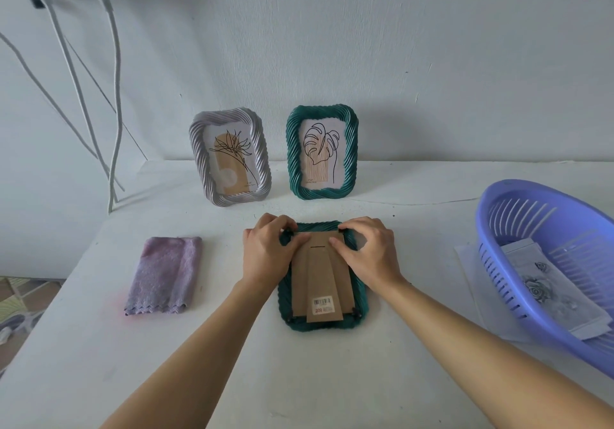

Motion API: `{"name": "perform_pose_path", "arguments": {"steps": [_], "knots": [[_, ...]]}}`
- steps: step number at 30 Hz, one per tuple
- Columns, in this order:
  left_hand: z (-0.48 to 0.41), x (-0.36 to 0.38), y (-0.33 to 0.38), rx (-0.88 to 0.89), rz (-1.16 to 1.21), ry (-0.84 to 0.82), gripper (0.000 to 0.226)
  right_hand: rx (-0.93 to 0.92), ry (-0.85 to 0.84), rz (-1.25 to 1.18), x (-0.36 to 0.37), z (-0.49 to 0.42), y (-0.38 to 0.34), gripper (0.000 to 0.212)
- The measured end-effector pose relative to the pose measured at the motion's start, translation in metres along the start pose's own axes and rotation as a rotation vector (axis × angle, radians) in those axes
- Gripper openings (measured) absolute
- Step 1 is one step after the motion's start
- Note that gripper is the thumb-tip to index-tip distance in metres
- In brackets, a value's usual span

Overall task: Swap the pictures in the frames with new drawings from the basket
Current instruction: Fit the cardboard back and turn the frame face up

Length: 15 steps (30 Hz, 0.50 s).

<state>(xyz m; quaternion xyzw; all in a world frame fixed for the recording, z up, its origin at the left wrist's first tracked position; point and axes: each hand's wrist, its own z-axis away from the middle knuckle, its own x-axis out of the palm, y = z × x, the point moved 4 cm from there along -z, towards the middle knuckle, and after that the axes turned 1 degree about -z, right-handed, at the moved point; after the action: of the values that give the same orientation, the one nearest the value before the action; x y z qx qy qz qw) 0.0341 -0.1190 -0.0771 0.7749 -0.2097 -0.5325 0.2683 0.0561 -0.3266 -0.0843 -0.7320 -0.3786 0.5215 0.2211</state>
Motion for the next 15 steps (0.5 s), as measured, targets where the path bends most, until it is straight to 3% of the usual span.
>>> {"name": "perform_pose_path", "arguments": {"steps": [5,10,15], "knots": [[0.013,-0.017,0.014,-0.064,0.03,-0.187,0.031,0.049,-0.039,0.029,-0.003,0.002,-0.003,0.044],[0.051,-0.034,0.039,0.022,-0.134,-0.414,0.038,0.171,-0.051,0.047,-0.005,-0.001,-0.004,0.045],[0.068,-0.031,0.054,0.091,-0.277,-0.45,0.047,0.266,-0.144,0.359,-0.012,0.016,-0.01,0.044]]}}
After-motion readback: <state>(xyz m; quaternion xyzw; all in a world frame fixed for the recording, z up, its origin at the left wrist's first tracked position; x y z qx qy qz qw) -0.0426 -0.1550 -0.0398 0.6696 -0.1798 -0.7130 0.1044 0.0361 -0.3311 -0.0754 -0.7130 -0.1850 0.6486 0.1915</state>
